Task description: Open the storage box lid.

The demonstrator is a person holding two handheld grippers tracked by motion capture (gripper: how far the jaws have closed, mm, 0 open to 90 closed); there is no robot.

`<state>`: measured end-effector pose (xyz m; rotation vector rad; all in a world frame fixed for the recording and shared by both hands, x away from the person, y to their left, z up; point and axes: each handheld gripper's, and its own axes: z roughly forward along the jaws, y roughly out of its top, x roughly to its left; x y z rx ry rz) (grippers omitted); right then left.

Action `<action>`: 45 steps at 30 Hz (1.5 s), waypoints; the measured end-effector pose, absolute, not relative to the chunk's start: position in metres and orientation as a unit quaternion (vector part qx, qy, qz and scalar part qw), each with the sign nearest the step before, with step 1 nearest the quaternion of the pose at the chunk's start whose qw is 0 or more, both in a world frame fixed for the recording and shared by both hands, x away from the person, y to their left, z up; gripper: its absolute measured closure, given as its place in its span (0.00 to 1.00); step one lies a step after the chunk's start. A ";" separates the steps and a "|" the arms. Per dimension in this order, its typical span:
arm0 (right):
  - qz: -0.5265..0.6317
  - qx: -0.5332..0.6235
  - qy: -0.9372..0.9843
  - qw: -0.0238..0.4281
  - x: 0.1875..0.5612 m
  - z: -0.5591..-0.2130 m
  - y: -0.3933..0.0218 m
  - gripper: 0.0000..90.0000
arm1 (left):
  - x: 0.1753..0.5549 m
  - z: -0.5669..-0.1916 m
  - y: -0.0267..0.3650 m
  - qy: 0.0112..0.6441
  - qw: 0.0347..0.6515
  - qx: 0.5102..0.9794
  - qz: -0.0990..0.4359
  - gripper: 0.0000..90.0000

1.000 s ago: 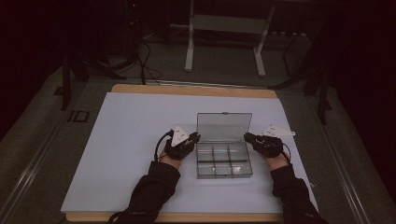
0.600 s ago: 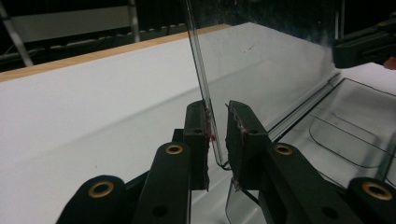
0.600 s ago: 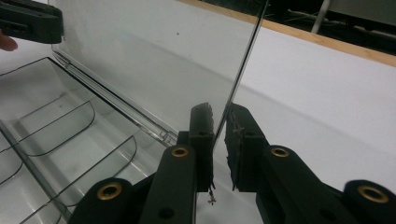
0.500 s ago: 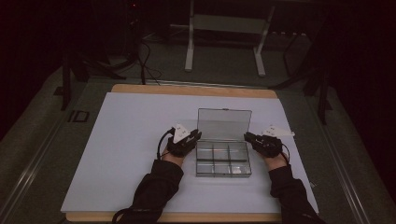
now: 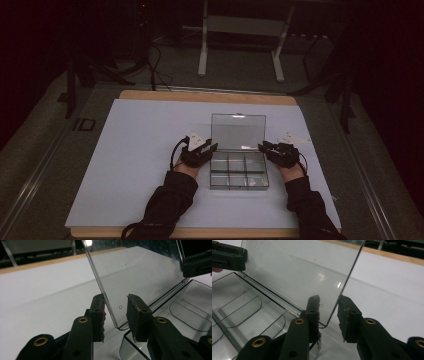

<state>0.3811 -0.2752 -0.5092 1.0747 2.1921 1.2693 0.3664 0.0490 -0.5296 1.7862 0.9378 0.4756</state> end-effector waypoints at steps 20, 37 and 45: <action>0.432 0.419 0.781 0.165 0.389 -0.507 -0.273 0.73 | 0.380 -0.528 0.049 0.450 0.497 0.731 0.126 0.63; 0.415 0.422 0.789 0.165 0.393 -0.508 -0.266 0.74 | 0.383 -0.529 0.048 0.447 0.488 0.739 0.124 0.63; 0.406 0.415 0.797 0.167 0.394 -0.503 -0.264 0.69 | 0.385 -0.525 0.048 0.436 0.479 0.751 0.131 0.56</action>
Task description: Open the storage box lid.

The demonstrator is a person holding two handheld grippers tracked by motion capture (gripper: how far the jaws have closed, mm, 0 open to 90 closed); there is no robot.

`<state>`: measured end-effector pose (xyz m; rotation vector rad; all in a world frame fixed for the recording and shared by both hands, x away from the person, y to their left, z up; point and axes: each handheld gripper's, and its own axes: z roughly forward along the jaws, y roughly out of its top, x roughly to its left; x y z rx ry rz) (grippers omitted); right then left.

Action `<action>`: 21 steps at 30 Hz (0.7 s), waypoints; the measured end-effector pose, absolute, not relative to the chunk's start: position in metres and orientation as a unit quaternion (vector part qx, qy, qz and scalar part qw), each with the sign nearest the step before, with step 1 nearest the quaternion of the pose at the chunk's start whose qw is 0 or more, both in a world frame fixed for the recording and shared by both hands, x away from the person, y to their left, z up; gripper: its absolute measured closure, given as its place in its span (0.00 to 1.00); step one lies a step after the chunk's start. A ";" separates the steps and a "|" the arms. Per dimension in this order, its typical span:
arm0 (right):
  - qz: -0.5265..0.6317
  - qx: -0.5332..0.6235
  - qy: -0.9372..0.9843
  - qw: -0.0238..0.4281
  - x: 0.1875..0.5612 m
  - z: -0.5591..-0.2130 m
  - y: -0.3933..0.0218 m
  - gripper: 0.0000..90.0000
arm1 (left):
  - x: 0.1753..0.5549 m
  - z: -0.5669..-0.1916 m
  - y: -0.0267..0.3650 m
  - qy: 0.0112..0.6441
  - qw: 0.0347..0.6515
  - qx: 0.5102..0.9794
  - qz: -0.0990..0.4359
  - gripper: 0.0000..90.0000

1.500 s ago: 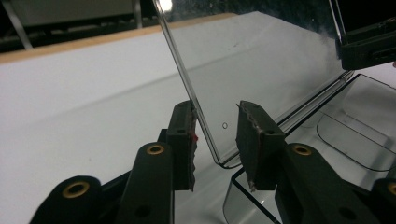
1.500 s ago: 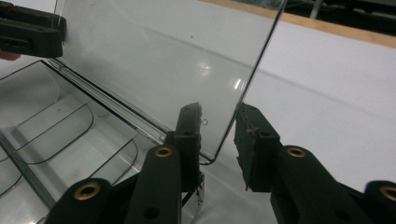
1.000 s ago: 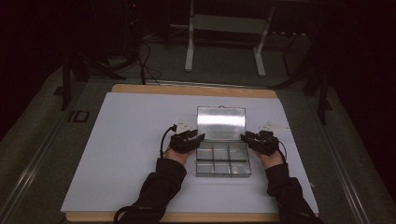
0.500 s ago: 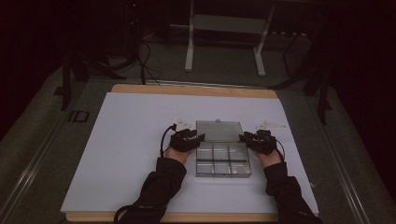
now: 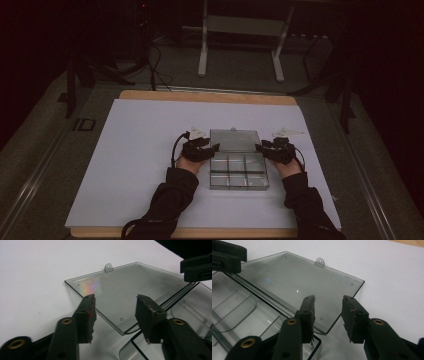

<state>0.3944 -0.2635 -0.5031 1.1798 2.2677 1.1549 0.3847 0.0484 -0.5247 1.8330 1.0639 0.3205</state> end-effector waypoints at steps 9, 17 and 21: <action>0.405 0.403 0.803 0.167 0.396 -0.495 -0.262 0.51 | 0.383 -0.509 0.045 0.411 0.475 0.766 0.134 0.29; 0.409 0.402 0.800 0.176 0.395 -0.490 -0.260 0.25 | 0.380 -0.501 0.041 0.394 0.475 0.779 0.115 0.09; 0.407 0.393 0.806 0.173 0.393 -0.487 -0.259 0.17 | 0.378 -0.500 0.043 0.390 0.476 0.780 0.112 0.03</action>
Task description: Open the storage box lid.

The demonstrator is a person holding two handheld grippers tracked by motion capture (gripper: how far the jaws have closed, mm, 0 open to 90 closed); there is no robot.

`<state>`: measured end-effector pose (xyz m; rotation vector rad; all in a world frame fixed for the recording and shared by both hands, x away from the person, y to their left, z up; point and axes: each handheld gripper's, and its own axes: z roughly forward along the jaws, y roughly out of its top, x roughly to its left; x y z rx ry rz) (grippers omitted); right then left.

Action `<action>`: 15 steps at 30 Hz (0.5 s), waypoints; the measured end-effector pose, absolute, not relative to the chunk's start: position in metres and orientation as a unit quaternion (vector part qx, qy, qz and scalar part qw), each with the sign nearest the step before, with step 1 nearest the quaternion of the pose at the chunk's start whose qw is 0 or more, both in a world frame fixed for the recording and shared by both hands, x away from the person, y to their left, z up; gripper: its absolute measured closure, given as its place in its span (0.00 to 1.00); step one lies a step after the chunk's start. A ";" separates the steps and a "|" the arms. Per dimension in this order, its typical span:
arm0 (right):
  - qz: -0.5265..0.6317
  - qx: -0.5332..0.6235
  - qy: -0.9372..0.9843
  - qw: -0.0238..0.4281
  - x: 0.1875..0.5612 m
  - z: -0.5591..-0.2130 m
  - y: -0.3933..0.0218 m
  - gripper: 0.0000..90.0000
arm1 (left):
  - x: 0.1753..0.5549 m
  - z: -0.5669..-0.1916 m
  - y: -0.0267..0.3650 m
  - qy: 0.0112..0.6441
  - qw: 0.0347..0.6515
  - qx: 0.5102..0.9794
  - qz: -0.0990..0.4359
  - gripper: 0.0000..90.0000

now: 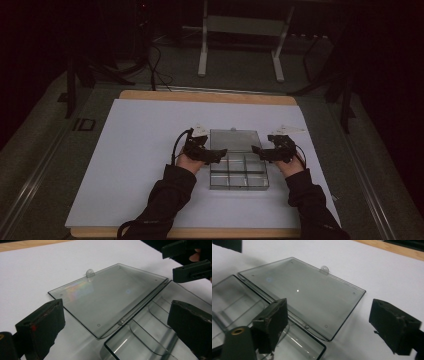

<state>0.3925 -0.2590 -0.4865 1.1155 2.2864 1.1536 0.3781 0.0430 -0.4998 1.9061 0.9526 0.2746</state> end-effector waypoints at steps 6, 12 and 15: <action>0.415 0.383 0.806 0.176 0.389 -0.481 -0.261 0.17 | 0.374 -0.497 0.043 0.373 0.468 0.792 0.120 0.03; 0.412 0.381 0.807 0.182 0.385 -0.480 -0.265 0.17 | 0.369 -0.495 0.046 0.364 0.471 0.795 0.114 0.03; 0.410 0.380 0.808 0.187 0.383 -0.480 -0.267 0.17 | 0.367 -0.495 0.047 0.361 0.471 0.798 0.111 0.03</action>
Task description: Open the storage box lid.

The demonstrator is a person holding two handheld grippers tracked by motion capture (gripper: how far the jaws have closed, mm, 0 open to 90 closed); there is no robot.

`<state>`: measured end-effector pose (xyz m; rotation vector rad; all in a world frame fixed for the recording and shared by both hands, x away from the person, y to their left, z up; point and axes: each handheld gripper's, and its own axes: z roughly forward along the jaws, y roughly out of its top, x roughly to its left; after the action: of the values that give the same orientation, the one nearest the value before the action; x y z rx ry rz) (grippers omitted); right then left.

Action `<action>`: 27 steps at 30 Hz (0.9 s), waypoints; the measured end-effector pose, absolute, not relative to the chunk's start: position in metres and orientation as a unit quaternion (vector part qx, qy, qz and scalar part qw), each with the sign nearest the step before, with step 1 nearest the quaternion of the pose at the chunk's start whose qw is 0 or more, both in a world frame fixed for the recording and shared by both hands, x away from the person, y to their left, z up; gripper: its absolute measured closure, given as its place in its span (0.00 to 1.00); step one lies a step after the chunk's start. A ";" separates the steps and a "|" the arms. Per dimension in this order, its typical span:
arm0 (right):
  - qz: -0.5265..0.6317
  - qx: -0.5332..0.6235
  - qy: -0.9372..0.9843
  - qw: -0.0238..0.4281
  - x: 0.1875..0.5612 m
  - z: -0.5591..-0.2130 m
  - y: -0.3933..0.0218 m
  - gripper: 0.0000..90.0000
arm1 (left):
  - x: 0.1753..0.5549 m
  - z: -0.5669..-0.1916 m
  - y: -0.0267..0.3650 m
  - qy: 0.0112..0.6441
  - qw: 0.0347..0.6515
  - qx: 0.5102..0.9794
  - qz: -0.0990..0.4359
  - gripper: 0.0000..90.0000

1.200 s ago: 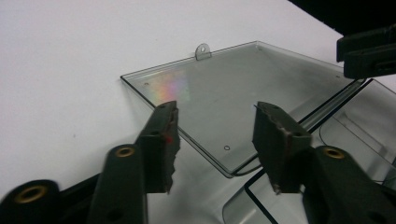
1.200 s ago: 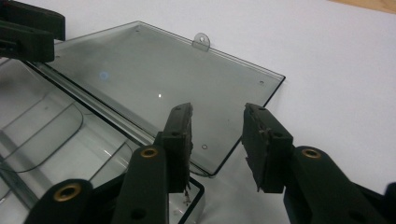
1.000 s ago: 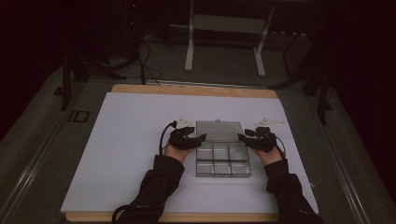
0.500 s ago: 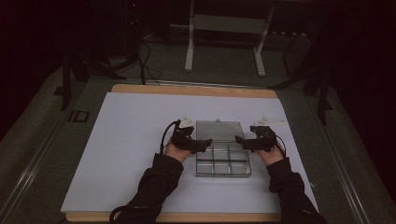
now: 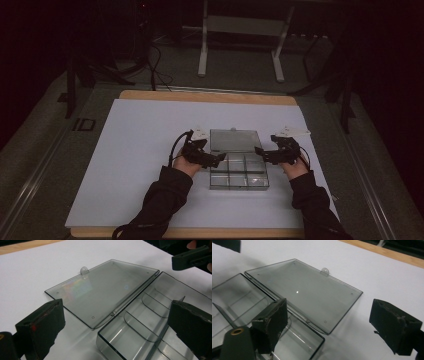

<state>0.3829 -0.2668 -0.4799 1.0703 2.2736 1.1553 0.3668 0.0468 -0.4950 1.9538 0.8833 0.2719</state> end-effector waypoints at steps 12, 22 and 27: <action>0.414 0.373 0.810 0.179 0.373 -0.481 -0.277 0.17 | 0.355 -0.495 0.054 0.354 0.470 0.801 0.112 0.03; 0.421 0.365 0.809 0.185 0.358 -0.474 -0.290 0.17 | 0.342 -0.493 0.063 0.351 0.470 0.802 0.116 0.03; 0.423 0.364 0.808 0.190 0.350 -0.472 -0.297 0.17 | 0.336 -0.494 0.067 0.350 0.466 0.804 0.120 0.03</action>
<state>0.3495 -0.2968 -0.4720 1.0226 2.2709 1.1887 0.3357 0.0673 -0.4938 1.9726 0.8587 0.2949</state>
